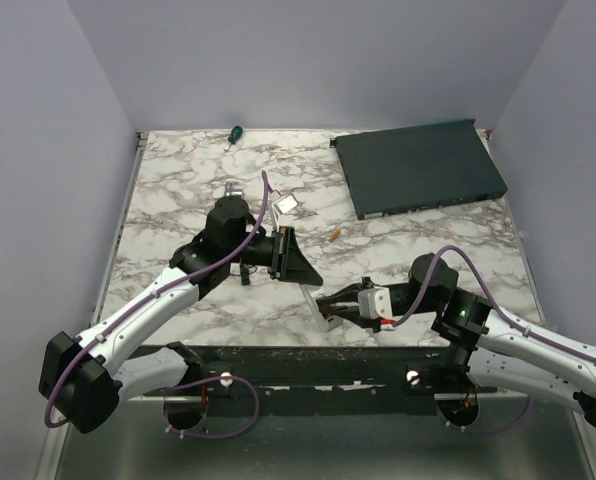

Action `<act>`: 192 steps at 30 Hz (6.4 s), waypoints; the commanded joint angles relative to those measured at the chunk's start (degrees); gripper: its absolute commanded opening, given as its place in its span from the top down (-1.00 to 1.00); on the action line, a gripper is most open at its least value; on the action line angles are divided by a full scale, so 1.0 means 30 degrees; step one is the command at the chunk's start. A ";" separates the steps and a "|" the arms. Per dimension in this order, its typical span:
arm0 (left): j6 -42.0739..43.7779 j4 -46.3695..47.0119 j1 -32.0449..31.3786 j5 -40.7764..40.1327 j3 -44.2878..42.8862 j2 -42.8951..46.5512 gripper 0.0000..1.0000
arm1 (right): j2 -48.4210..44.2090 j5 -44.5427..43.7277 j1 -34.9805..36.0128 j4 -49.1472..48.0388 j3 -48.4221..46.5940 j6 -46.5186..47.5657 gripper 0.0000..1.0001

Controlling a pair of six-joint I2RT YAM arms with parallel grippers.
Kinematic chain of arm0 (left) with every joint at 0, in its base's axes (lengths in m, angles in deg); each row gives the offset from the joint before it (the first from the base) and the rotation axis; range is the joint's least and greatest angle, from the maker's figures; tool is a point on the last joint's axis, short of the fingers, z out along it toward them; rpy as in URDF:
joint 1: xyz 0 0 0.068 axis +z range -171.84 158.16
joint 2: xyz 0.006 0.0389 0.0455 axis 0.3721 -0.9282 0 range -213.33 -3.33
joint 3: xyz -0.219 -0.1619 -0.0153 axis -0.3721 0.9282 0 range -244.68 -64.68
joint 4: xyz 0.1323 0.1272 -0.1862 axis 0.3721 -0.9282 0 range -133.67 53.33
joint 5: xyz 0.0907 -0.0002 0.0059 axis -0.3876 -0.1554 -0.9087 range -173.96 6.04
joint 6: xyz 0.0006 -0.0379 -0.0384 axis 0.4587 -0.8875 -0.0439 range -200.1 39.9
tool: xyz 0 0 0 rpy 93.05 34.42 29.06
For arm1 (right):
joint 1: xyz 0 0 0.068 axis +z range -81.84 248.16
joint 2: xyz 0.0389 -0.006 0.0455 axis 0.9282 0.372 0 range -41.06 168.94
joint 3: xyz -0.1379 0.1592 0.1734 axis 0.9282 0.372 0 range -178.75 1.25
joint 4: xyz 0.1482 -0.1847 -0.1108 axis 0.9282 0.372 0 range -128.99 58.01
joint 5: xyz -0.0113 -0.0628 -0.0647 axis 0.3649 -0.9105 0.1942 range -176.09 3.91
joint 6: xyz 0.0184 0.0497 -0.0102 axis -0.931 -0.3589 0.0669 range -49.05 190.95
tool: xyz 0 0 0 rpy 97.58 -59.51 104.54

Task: Load the batteries into the remote control
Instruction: Load the battery into the remote control.

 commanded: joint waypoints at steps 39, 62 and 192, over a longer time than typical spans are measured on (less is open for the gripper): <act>0.0846 -0.0653 -0.0081 -0.1626 -0.0971 0.0226 1.00 | -0.3450 -1.5629 0.0018 0.1460 0.0065 -2.1099 -0.55; 0.0694 -0.0156 -0.0066 -0.1985 -0.1032 0.0443 1.00 | -0.2112 -0.9635 0.0018 -0.3091 0.2852 -2.3420 -0.60; -0.2047 -0.3688 0.1412 -0.7261 -0.2098 -0.0750 1.00 | 0.4715 -1.0959 0.0019 0.1514 -0.1481 -1.3951 0.16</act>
